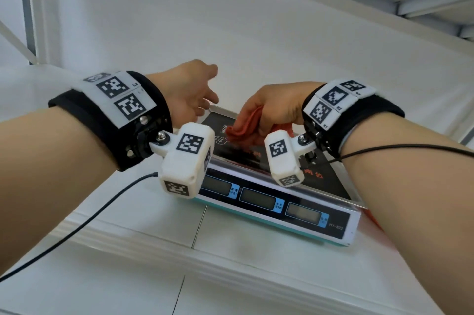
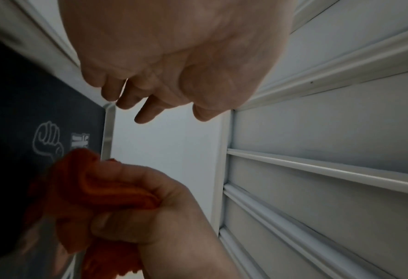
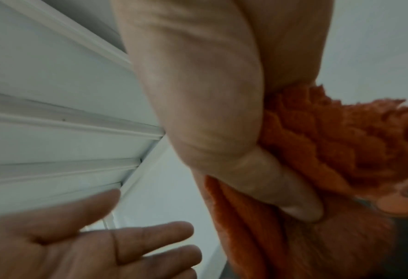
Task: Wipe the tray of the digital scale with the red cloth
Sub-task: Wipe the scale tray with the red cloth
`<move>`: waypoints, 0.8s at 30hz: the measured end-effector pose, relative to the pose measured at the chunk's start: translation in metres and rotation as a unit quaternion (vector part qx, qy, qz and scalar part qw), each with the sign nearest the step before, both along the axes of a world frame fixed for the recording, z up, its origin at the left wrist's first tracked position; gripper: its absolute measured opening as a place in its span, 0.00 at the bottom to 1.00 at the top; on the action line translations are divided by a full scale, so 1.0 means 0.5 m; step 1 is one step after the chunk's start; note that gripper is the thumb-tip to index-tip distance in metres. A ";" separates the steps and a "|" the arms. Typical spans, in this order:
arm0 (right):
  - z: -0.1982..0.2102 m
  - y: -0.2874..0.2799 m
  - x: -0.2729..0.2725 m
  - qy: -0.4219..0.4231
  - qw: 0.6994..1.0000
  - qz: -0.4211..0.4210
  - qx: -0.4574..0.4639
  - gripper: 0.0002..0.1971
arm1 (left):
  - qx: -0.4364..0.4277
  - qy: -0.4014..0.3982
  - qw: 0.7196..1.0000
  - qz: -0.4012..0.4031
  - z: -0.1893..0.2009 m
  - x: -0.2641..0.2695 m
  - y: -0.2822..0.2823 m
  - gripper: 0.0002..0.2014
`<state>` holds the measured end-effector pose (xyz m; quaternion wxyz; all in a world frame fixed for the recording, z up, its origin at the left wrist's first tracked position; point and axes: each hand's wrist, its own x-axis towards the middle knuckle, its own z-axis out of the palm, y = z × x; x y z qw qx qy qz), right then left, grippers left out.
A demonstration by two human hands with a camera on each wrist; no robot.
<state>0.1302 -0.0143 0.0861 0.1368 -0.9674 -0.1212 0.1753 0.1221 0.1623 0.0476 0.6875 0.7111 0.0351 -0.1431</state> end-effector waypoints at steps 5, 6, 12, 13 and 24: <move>-0.030 -0.010 -0.001 0.000 1.000 -0.004 -0.029 0.28 | 0.002 0.035 0.997 -0.063 -0.007 -0.031 -0.040 0.36; -0.033 -0.013 -0.004 0.003 1.000 -0.001 -0.025 0.28 | -0.005 0.042 0.997 -0.062 -0.005 -0.036 -0.044 0.36; -0.022 -0.045 -0.026 0.060 0.998 0.022 0.011 0.24 | -0.023 0.050 0.997 -0.053 0.003 -0.039 -0.050 0.37; -0.018 -0.052 -0.027 0.059 0.997 0.005 0.041 0.24 | -0.022 0.051 0.997 -0.056 0.003 -0.038 -0.052 0.37; -0.034 -0.073 -0.029 0.086 0.993 -0.067 0.051 0.24 | -0.016 0.064 0.995 -0.079 0.002 -0.030 -0.089 0.38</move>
